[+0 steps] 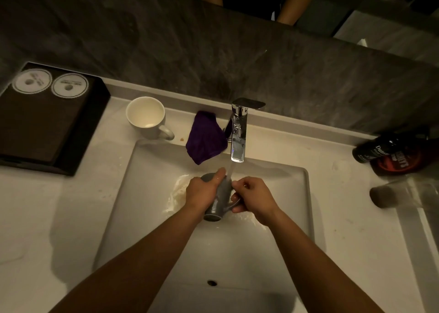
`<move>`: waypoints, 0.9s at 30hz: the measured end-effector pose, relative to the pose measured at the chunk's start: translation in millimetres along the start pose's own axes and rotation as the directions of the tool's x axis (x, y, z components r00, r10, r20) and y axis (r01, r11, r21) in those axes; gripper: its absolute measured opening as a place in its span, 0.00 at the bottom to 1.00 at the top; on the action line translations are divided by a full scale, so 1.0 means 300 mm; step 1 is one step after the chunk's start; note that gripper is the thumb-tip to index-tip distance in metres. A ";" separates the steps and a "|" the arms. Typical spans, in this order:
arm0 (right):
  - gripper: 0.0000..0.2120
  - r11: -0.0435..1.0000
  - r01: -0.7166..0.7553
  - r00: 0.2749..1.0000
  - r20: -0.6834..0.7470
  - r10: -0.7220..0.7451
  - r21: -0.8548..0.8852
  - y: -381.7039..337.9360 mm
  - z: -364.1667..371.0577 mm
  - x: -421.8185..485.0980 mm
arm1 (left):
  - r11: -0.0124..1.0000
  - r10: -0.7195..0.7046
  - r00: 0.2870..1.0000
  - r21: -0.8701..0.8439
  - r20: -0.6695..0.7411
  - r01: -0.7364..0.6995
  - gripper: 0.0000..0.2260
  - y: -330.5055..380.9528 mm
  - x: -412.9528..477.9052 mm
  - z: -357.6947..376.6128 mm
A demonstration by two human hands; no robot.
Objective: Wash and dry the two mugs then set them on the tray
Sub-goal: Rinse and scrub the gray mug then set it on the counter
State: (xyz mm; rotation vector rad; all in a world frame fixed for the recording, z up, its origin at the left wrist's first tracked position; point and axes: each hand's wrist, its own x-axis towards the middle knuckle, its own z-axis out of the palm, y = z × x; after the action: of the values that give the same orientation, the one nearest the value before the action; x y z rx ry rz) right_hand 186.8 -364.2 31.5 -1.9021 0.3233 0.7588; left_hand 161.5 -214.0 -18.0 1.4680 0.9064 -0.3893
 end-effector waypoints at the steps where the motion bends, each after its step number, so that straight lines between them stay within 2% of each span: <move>1: 0.13 0.999 -0.043 0.999 0.022 0.042 0.032 0.005 0.004 -0.004 | 1.000 -0.013 1.000 0.013 -0.002 0.013 0.35 -0.006 0.001 -0.009; 7: 0.13 0.959 -0.275 0.961 0.042 0.273 0.068 0.033 0.056 -0.016 | 0.976 0.011 1.000 0.217 0.001 -0.011 0.34 -0.025 -0.027 -0.046; 11: 0.13 0.937 -0.350 0.935 0.055 0.350 -0.005 0.038 0.080 -0.017 | 0.939 0.036 0.999 0.344 -0.024 -0.025 0.35 -0.043 -0.066 -0.085; 14: 0.12 0.933 -0.353 0.931 0.068 0.358 -0.076 0.040 0.090 -0.016 | 0.934 0.090 0.996 0.350 -0.029 -0.074 0.33 -0.068 -0.075 -0.119; 17: 0.09 0.962 -0.259 0.958 0.102 0.267 -0.087 0.043 0.104 -0.027 | 0.965 0.128 0.991 0.235 -0.027 -0.118 0.27 -0.083 -0.095 -0.170; 22: 0.07 0.997 0.046 0.991 0.132 -0.037 -0.069 0.038 0.142 -0.070 | 0.970 0.237 0.971 0.057 -0.018 -0.235 0.33 -0.119 -0.143 -0.274; 25: 0.04 0.960 0.222 0.974 0.091 -0.209 -0.171 0.032 0.183 -0.089 | 0.950 0.310 0.951 -0.036 0.002 -0.309 0.33 -0.136 -0.175 -0.343; 27: 0.03 0.896 0.341 0.940 0.078 -0.333 -0.283 0.030 0.215 -0.101 | 0.938 0.343 0.939 -0.061 0.027 -0.341 0.36 -0.135 -0.205 -0.392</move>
State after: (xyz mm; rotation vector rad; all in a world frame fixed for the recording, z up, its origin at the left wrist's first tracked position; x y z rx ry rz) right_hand 135.5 -314.3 25.9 -2.1483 -0.1485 0.6210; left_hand 60.2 -125.1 15.1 1.5272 0.6100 -0.1315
